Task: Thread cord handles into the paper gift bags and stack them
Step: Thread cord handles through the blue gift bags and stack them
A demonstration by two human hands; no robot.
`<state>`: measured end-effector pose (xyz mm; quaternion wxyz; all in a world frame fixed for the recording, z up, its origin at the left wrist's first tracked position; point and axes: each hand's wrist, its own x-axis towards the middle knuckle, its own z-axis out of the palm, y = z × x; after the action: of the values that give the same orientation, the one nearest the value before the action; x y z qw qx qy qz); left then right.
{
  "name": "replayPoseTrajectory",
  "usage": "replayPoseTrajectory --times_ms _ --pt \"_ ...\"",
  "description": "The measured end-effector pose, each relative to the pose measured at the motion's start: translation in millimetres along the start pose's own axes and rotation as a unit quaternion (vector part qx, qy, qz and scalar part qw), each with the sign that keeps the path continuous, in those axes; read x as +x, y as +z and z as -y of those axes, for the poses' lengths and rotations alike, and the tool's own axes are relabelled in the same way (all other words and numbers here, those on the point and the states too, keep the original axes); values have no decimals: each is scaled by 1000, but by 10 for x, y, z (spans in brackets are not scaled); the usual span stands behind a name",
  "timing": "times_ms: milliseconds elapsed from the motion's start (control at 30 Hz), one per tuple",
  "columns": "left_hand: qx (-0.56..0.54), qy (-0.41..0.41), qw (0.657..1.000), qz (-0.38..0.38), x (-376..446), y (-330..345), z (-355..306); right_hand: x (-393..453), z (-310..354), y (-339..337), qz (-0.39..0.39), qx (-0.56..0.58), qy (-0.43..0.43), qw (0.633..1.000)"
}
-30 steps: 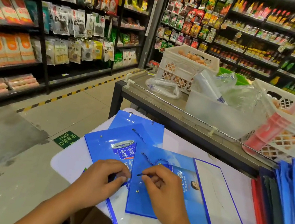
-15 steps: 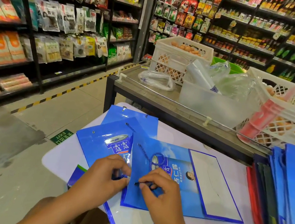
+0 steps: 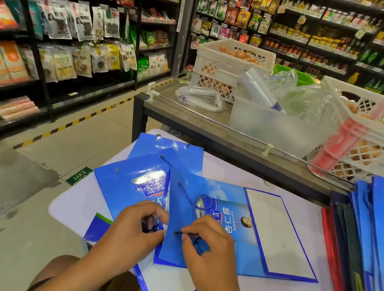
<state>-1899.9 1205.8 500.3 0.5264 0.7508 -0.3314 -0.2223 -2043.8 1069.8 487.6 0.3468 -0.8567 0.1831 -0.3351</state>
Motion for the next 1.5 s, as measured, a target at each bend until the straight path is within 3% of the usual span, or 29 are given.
replayPoseTrajectory --times_ms 167,433,800,1067,1500 --pt "36 -11 999 4 5 2 -26 -30 -45 26 12 -28 -1 1000" --pt "17 -15 999 32 -27 16 -151 -76 -63 108 37 -104 -81 991" --pt "53 -23 995 84 16 -10 -127 -42 -56 91 29 -62 -63 996" --pt "62 12 996 56 3 80 -58 -23 -30 63 45 -31 -34 998" --pt "116 14 988 98 31 -11 -138 -7 5 25 36 -2 -35 999"
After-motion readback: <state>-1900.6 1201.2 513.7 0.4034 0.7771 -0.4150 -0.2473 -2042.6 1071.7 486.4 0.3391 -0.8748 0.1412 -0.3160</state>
